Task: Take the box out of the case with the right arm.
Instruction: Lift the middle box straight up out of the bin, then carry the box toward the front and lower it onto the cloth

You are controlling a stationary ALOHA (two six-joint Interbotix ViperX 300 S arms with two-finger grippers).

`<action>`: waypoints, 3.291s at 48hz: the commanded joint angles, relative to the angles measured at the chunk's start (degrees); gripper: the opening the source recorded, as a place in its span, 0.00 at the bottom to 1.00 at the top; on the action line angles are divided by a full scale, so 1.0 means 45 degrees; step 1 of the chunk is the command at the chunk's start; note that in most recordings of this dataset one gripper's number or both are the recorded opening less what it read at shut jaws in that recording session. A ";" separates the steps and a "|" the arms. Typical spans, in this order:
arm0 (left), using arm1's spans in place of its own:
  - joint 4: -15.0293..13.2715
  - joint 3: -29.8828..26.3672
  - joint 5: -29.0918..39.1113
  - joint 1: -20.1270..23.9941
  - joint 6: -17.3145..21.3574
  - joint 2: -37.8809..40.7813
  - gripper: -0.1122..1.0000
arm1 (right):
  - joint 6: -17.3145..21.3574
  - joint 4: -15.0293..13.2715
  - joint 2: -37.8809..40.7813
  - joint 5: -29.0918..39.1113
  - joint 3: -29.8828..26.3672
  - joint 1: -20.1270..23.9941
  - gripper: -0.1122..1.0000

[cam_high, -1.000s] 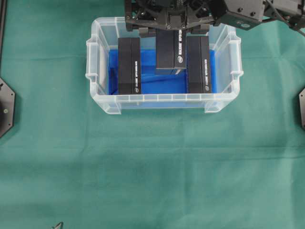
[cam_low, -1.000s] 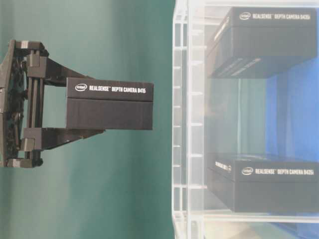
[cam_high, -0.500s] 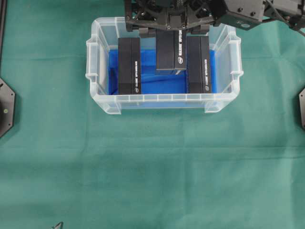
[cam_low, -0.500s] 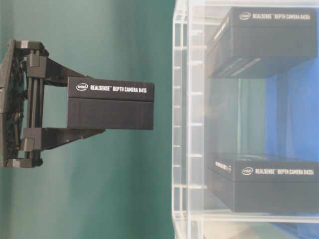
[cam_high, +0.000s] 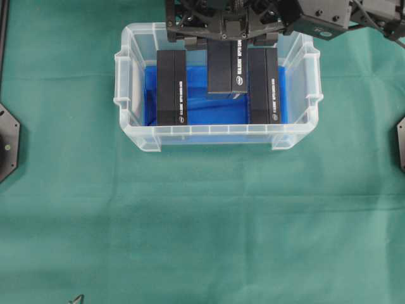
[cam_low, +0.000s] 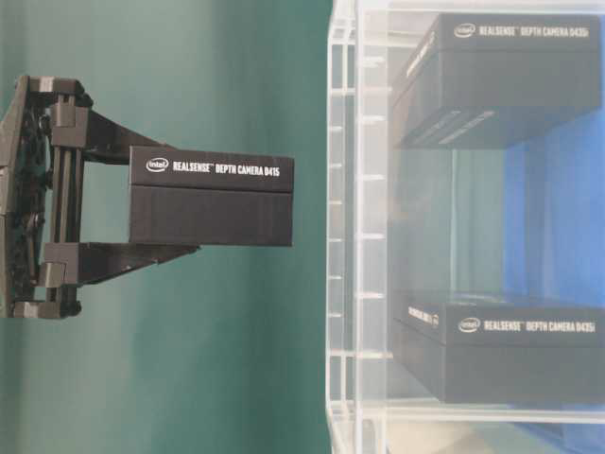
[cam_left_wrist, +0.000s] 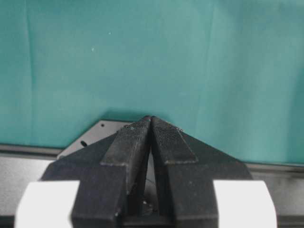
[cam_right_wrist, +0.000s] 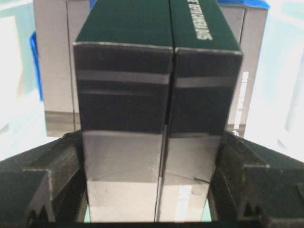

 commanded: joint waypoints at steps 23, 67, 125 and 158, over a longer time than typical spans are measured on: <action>0.0039 -0.0352 -0.0039 -0.0039 0.0000 0.0020 0.10 | -0.0039 -0.0039 -0.0723 0.0039 -0.0352 0.0020 0.68; 0.0039 -0.0352 -0.0039 -0.0020 0.0000 0.0020 0.10 | 0.2031 -0.0059 -0.0723 0.0566 -0.0352 0.2598 0.69; 0.0039 -0.0313 -0.0039 -0.0039 0.0000 -0.0332 0.10 | 0.5352 -0.0020 -0.0137 0.0234 0.0078 0.5820 0.68; 0.0039 -0.0293 -0.0039 -0.0039 0.0000 -0.0293 0.10 | 0.5527 0.0898 -0.0137 -0.4824 0.5039 0.5625 0.68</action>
